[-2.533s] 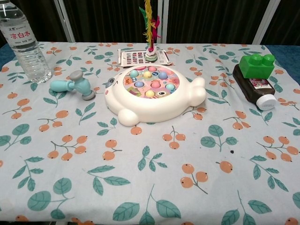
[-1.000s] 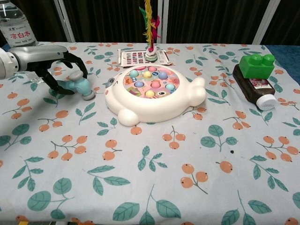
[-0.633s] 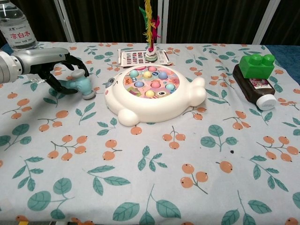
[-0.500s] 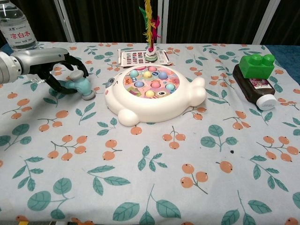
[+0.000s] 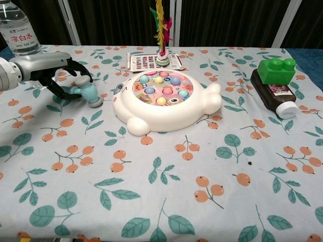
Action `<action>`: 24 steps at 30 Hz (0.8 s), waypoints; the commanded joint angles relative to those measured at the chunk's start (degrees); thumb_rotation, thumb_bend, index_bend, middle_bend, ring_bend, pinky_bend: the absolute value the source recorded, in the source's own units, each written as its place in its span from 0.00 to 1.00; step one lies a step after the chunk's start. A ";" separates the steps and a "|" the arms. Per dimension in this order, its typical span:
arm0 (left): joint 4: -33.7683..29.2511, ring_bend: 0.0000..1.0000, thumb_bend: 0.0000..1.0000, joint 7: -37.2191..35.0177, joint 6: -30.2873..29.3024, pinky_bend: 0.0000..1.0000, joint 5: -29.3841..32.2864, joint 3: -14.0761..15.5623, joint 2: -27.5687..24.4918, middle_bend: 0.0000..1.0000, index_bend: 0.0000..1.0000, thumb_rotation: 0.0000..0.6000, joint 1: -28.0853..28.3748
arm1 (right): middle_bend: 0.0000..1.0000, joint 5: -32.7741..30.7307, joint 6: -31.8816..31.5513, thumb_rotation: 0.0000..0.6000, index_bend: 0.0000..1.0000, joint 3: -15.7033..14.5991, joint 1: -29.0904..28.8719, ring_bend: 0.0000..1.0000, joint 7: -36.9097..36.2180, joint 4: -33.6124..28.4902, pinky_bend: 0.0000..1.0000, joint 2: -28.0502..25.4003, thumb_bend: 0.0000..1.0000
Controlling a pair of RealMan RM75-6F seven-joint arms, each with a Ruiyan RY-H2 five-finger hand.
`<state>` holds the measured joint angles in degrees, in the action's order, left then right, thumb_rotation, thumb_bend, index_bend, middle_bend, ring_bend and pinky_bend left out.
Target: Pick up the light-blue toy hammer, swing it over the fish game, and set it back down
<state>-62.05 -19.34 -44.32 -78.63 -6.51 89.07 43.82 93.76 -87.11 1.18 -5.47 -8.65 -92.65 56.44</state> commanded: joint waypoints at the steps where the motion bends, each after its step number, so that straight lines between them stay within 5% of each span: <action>1: 0.41 0.09 0.36 -0.20 -0.20 0.16 0.01 0.00 0.30 0.25 0.47 1.00 -0.03 | 0.11 -0.04 -0.02 1.00 0.00 0.00 0.04 0.00 0.05 -0.07 0.00 -0.03 0.19; 17: 3.91 0.13 0.42 -5.17 -3.65 0.17 -1.32 -0.01 2.18 0.31 0.58 1.00 -1.09 | 0.11 0.11 -0.29 1.00 0.00 -0.10 0.30 0.00 0.95 -0.84 0.00 -0.37 0.19; 24: 2.18 0.24 0.46 -8.01 -10.56 0.29 -5.19 -0.35 0.54 0.41 0.62 1.00 -1.72 | 0.12 0.48 -0.68 1.00 0.00 -0.17 0.48 0.00 1.51 -1.37 0.00 -0.61 0.19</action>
<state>-59.13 -26.55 -53.09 -82.47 -6.71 90.27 42.28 94.25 -87.79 1.02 -4.99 -7.14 -94.02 55.84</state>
